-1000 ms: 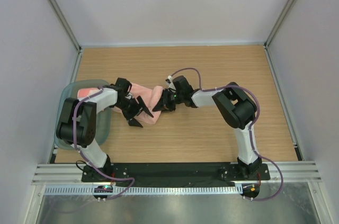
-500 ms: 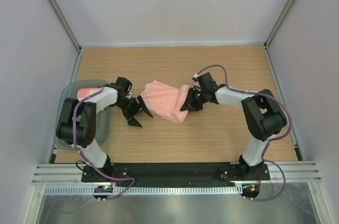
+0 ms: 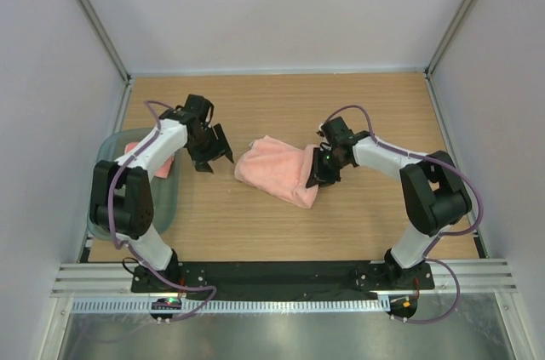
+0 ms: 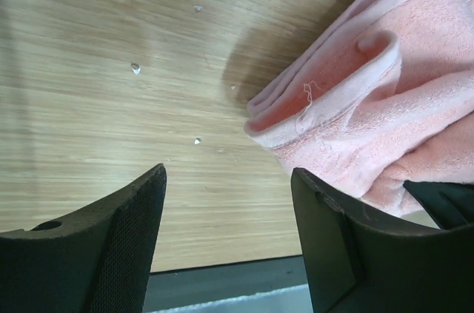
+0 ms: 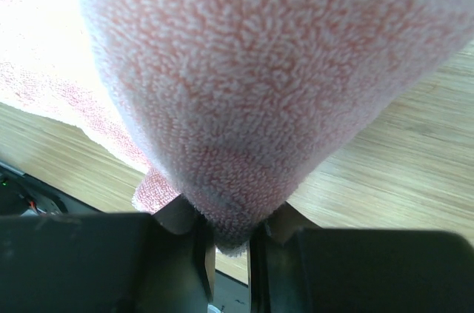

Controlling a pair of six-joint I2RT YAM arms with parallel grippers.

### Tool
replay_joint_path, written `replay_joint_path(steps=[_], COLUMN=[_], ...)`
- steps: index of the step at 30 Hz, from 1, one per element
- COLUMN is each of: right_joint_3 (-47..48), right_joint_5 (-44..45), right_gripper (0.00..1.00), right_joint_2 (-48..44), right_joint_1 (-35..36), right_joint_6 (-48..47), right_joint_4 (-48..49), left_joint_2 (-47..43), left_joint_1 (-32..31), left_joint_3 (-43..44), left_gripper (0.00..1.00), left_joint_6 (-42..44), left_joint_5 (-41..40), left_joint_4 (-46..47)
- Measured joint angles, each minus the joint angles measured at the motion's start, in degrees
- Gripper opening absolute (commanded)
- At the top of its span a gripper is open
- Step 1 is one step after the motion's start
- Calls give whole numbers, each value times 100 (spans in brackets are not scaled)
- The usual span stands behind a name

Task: Roll the towels
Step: Roll the towel

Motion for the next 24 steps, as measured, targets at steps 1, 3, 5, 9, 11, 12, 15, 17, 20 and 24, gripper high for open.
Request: replay_joint_path(steps=[1, 3, 5, 9, 11, 12, 15, 17, 20, 24], right_joint_3=[22, 50, 68, 74, 74, 74, 74, 74, 74, 74], right_joint_5=[24, 50, 59, 50, 42, 42, 39, 37, 37, 31], right_gripper=[1, 1, 1, 1, 1, 1, 1, 1, 1, 1], right_joint_2=[0, 0, 2, 13, 13, 13, 13, 13, 15, 24], right_joint_1=[0, 0, -9, -9, -9, -9, -9, -9, -9, -9], right_joint_6=[-24, -48, -66, -87, -90, -94, -111, -127, -151, -175], right_joint_4=[-59, -133, -179, -205, -205, -205, -205, -205, -208, -214], left_joint_2=[-46, -90, -70, -26, -2, 22, 280, 575, 1008, 1180], left_joint_1=[-48, -146, -240, -396, -452, -468, -503, -542, -597, -640], left_joint_3=[46, 55, -11, -249, -348, -361, -361, -345, -330, -210], left_gripper=[69, 68, 68, 69, 67, 64, 57, 40, 13, 0], left_joint_6=[42, 125, 157, 140, 111, 96, 24, 20, 20, 81], left_joint_5=[-138, -286, -308, -208, -50, 20, 350, 496, 662, 785], left_joint_4=[4, 13, 81, 356, 632, 743, 1224, 1482, 1698, 1740])
